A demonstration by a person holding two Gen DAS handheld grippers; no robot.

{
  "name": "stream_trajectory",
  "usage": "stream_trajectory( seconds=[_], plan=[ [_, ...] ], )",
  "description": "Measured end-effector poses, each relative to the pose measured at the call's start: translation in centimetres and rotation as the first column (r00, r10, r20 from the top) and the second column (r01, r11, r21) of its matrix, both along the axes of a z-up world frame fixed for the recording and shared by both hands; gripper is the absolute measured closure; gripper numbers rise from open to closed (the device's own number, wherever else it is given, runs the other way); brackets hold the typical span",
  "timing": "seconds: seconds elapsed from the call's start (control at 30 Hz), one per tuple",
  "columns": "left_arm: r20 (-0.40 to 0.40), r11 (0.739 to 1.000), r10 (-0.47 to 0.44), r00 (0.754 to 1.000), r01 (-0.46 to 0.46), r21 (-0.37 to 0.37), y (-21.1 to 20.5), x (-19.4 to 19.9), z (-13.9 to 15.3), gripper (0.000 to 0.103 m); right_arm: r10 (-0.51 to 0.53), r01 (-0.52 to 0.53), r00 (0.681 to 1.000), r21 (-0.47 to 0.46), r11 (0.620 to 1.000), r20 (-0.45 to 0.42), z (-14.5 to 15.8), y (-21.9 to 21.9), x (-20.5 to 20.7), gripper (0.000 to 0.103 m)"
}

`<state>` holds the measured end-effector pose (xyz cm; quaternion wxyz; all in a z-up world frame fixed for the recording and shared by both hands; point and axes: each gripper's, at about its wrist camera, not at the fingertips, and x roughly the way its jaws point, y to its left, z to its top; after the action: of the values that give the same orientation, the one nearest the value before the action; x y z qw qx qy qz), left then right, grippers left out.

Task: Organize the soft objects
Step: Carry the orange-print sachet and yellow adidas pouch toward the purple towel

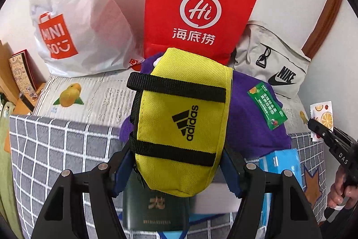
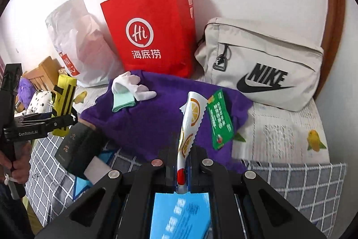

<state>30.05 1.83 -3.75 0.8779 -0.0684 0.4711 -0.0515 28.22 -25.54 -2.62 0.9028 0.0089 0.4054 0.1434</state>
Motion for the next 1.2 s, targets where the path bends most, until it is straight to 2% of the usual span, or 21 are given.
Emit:
stream_trajectory(
  seconds=[0.33, 0.63, 1.2],
  plan=[
    [-0.051, 1.0, -0.019, 0.999, 0.019, 0.001, -0.4, 5.0, -1.2, 0.035, 0.031, -0.033, 0.996, -0.017, 0.999, -0.086, -2.9, 1.0, 5.2, 0.097],
    [-0.131, 1.0, -0.021, 0.991, 0.02, -0.015, -1.2, 9.3, -3.5, 0.035, 0.064, -0.077, 0.982, -0.062, 0.995, -0.18, -6.6, 1.6, 7.9, 0.097],
    [-0.264, 0.997, -0.025, 0.964, 0.042, 0.059, -3.0, 12.0, -7.9, 0.035, 0.07, -0.093, 0.952, -0.065, 0.994, -0.298, -10.1, 1.2, 9.8, 0.096]
  ],
)
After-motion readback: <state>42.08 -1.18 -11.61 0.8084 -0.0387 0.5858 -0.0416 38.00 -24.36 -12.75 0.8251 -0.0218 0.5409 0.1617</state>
